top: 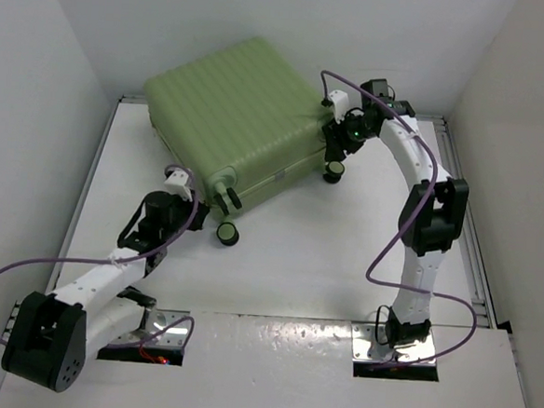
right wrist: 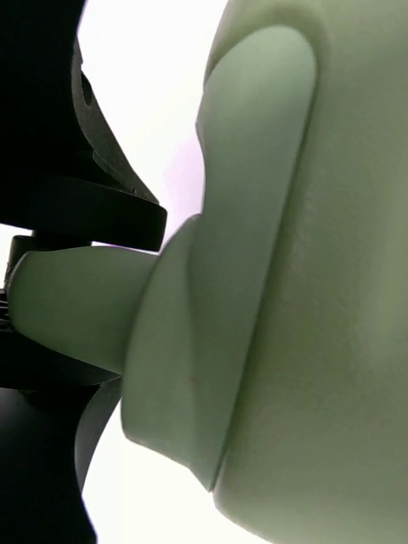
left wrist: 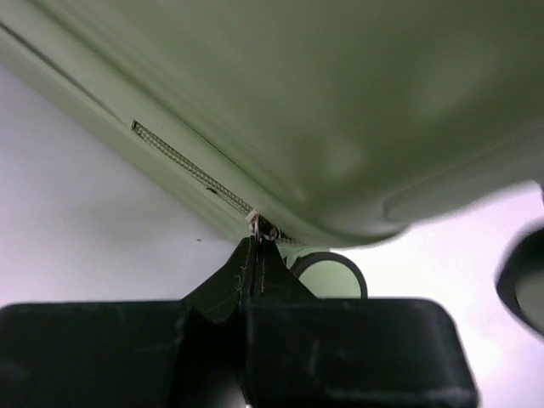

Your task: Pack the luggage

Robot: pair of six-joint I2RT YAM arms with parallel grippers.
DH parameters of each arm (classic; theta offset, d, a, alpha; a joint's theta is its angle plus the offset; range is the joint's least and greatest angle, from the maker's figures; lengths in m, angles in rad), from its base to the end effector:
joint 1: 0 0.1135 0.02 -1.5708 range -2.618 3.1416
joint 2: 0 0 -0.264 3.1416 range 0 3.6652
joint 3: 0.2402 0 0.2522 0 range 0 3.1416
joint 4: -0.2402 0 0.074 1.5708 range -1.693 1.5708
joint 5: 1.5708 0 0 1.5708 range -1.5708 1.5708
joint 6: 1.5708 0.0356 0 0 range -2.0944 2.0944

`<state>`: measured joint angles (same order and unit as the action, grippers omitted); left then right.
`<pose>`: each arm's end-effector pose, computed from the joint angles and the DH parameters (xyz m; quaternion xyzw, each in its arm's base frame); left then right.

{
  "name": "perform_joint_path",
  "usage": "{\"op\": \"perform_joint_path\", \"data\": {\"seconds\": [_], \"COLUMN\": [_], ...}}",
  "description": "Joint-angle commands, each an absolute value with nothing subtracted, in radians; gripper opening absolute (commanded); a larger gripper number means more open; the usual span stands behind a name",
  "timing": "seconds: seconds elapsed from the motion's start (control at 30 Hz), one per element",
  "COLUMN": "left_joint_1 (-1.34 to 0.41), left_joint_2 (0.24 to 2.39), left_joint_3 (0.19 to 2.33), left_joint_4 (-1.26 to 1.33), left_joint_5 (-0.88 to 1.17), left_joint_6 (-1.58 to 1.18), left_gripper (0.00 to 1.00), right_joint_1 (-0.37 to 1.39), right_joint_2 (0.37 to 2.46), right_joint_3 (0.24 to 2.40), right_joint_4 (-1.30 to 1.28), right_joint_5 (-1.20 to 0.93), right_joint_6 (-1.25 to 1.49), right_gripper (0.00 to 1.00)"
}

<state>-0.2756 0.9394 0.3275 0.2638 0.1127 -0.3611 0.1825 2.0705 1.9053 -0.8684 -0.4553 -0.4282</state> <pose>0.1932 -0.0588 0.1977 -0.0026 0.8182 -0.2232 0.5298 0.4419 0.0975 0.2731 -0.3395 0.8778 0.1843 0.2833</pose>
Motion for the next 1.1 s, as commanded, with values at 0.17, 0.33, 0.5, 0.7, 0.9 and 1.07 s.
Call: {"op": "perform_joint_path", "data": {"seconds": [0.17, 0.33, 0.5, 0.7, 0.9, 1.07], "left_joint_1": [-0.086, 0.069, 0.135, 0.135, 0.104, 0.074], "left_joint_2": [1.155, 1.299, 1.283, 1.065, 0.87, 0.821], "left_joint_3": [0.509, 0.652, 0.64, 0.46, 0.339, 0.327], "left_joint_4": [0.563, 0.615, 0.578, 0.472, 0.368, 0.33], "left_joint_5": [0.161, 0.27, 0.406, 0.541, 0.618, 0.641], "left_joint_6": [-0.393, -0.383, -0.367, -0.272, -0.261, -0.273], "left_gripper": [0.0, 0.0, 0.0, 0.0, 0.0, 0.0], "right_joint_1": [0.403, 0.462, 0.477, 0.402, 0.35, 0.347], "right_joint_2": [2.059, 2.097, 2.132, 2.1, 2.068, 2.068], "right_joint_3": [1.947, 1.959, 2.009, 1.957, 1.919, 1.913], "right_joint_4": [-0.805, -0.72, -0.626, -0.58, -0.568, -0.561], "right_joint_5": [-0.716, -0.735, -0.701, -0.626, -0.62, -0.621], "right_joint_6": [-0.256, -0.088, 0.087, 0.166, 0.198, 0.216], "right_gripper": [0.02, 0.01, 0.0, 0.0, 0.0, 0.0]}}
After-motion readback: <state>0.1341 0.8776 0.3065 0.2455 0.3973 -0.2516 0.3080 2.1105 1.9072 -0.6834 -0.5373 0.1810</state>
